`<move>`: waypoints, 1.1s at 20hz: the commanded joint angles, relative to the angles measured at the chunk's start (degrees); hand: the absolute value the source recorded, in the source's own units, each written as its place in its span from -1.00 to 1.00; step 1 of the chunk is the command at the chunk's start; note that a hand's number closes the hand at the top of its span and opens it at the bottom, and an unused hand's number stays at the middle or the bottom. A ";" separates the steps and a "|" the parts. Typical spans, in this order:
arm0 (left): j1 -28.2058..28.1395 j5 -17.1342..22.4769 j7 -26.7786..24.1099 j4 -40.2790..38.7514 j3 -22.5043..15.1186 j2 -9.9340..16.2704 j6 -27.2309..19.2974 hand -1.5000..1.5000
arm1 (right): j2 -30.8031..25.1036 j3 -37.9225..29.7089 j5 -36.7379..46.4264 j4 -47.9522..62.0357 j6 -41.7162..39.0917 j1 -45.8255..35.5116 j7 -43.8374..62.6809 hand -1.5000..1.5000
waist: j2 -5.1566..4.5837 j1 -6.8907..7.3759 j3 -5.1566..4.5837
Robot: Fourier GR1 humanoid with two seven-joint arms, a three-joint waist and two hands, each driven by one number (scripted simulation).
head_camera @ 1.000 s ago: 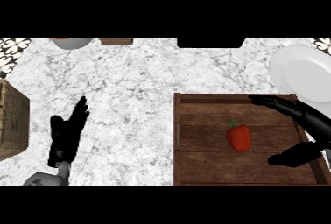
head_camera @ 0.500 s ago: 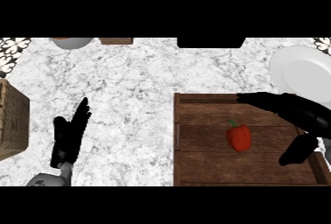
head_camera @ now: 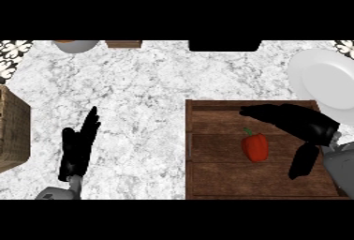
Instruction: Pick the bell pepper from the tray and place it in the plate
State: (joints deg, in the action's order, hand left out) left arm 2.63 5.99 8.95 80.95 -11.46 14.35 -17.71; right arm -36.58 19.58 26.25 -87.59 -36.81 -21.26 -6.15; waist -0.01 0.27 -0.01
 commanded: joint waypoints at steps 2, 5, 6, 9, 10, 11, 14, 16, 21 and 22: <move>2.58 -1.96 2.67 -1.38 2.30 0.08 1.76 0.00 | 2.39 -1.62 5.64 3.62 -1.61 -0.52 -4.56 -1.00 | -0.02 -0.14 0.02; -3.25 -2.79 4.52 7.32 1.10 -1.05 0.54 0.00 | 4.22 -2.02 7.94 3.62 -2.31 0.30 -4.35 -1.00 | 0.04 0.07 0.02; 0.67 -0.73 2.16 1.09 5.34 1.11 4.57 0.00 | 4.76 -1.82 8.96 2.92 -2.43 0.80 -4.77 -1.00 | 0.00 -0.11 0.01; -0.28 -3.75 -0.83 0.14 3.74 -1.96 2.12 0.00 | 8.63 -0.68 12.31 8.67 -1.94 -2.77 -4.32 -1.00 | -0.04 0.07 0.01; 3.21 -1.51 0.47 -3.75 6.60 -0.24 5.99 0.00 | 6.44 -2.47 11.36 1.91 -2.66 3.18 -4.43 -1.00 | 0.02 -0.41 0.00; -0.56 -3.95 0.66 0.28 4.16 -2.31 3.94 0.00 | 8.99 -2.73 12.03 3.08 -4.31 1.64 -3.31 -1.00 | 0.03 -0.17 0.01; -1.38 -2.57 -1.36 -0.53 6.35 -1.30 7.06 0.00 | 9.82 -3.32 14.79 8.97 -2.35 -0.24 -7.95 -1.00 | -0.02 -0.04 0.01; -0.98 -5.59 1.90 1.79 4.48 -3.48 3.87 0.00 | 12.06 -2.65 17.63 12.41 -0.65 -2.31 -8.46 -1.00 | -0.04 0.06 0.02; 2.04 -5.80 1.39 -1.75 7.18 -4.20 5.04 0.00 | 12.11 -3.76 19.37 7.99 -2.77 2.25 -8.42 -1.00 | -0.01 -0.20 0.02; -1.13 -6.45 2.05 1.80 5.89 -4.30 5.32 0.00 | 15.35 -4.47 19.71 10.77 -3.94 -3.03 -6.27 -1.00 | 0.00 0.06 0.02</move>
State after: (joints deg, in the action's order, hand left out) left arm 1.89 0.71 9.55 81.15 -5.72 10.52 -12.75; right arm -24.69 15.39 43.40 -80.17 -40.89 -21.48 -12.58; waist 0.01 0.15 0.01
